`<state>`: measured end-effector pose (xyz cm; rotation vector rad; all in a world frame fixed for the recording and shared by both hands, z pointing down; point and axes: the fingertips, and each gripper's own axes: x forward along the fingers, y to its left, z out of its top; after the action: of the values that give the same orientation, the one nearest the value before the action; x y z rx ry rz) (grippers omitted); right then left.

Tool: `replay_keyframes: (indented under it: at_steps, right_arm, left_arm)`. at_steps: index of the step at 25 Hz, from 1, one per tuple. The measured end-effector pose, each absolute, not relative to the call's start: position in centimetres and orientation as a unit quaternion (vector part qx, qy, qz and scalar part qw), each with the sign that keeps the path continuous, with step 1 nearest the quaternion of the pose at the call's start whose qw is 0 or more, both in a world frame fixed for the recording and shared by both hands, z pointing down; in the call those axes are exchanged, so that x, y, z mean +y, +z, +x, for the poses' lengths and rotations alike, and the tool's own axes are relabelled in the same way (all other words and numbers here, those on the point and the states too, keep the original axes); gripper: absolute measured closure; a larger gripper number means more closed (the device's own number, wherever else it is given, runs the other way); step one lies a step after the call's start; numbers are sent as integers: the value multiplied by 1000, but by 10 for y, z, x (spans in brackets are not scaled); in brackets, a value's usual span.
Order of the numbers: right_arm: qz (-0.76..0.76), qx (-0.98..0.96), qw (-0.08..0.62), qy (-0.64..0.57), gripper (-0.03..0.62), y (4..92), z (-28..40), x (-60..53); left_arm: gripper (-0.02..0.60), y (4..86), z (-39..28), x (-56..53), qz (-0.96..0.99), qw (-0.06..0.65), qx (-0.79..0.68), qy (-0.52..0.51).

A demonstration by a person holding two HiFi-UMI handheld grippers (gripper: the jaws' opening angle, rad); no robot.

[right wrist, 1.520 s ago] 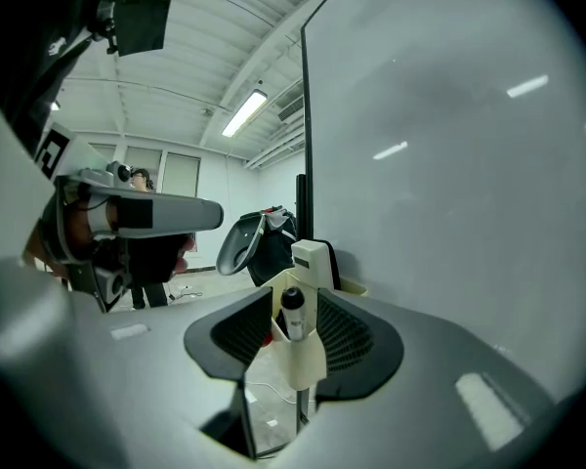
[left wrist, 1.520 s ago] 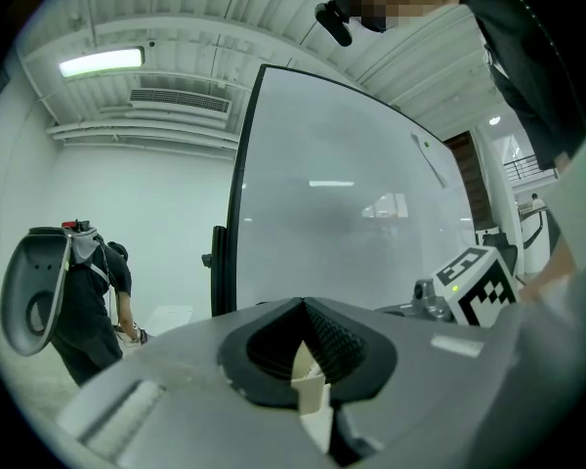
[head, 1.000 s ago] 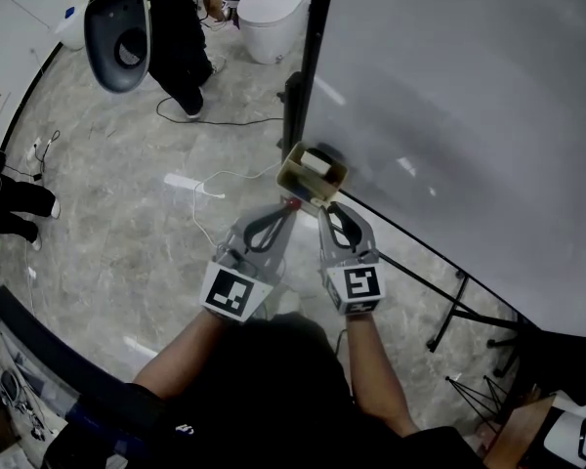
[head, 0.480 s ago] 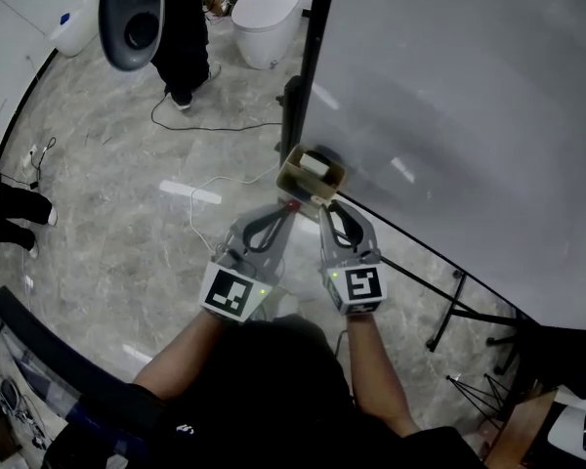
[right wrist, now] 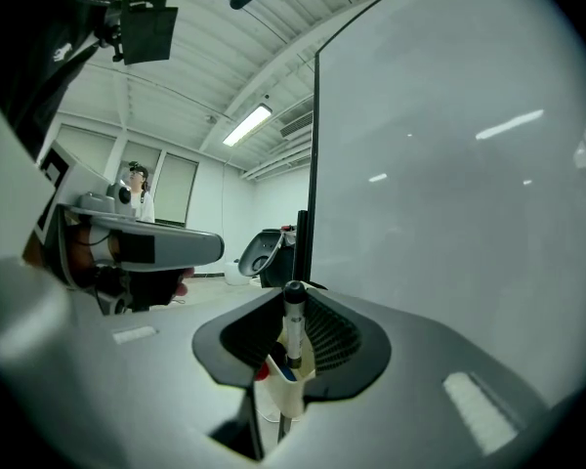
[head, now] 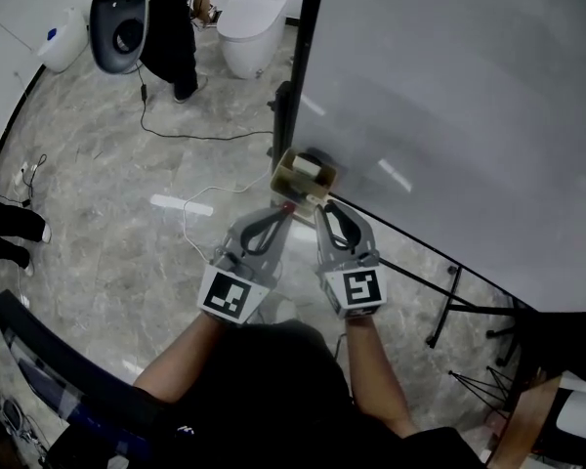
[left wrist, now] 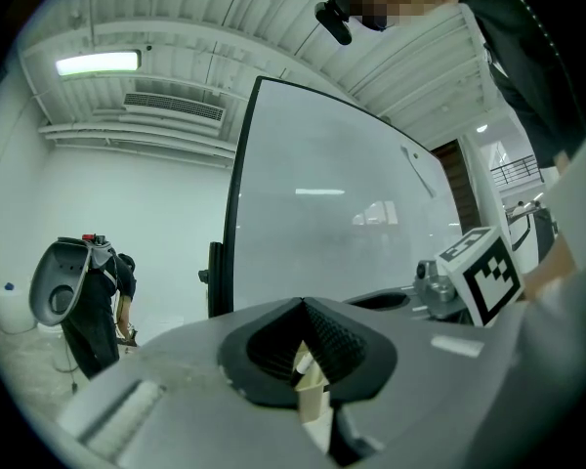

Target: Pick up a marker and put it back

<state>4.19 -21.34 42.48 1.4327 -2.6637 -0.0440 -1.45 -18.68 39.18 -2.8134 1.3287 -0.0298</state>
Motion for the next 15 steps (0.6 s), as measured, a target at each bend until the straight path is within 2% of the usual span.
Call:
replay_keyframes:
  at_steps: [15]
  right_arm:
    - [505,-862,38,-42,519,389,47,-189]
  left_arm:
    - [577,381,-9,-174,-920,21,391,5]
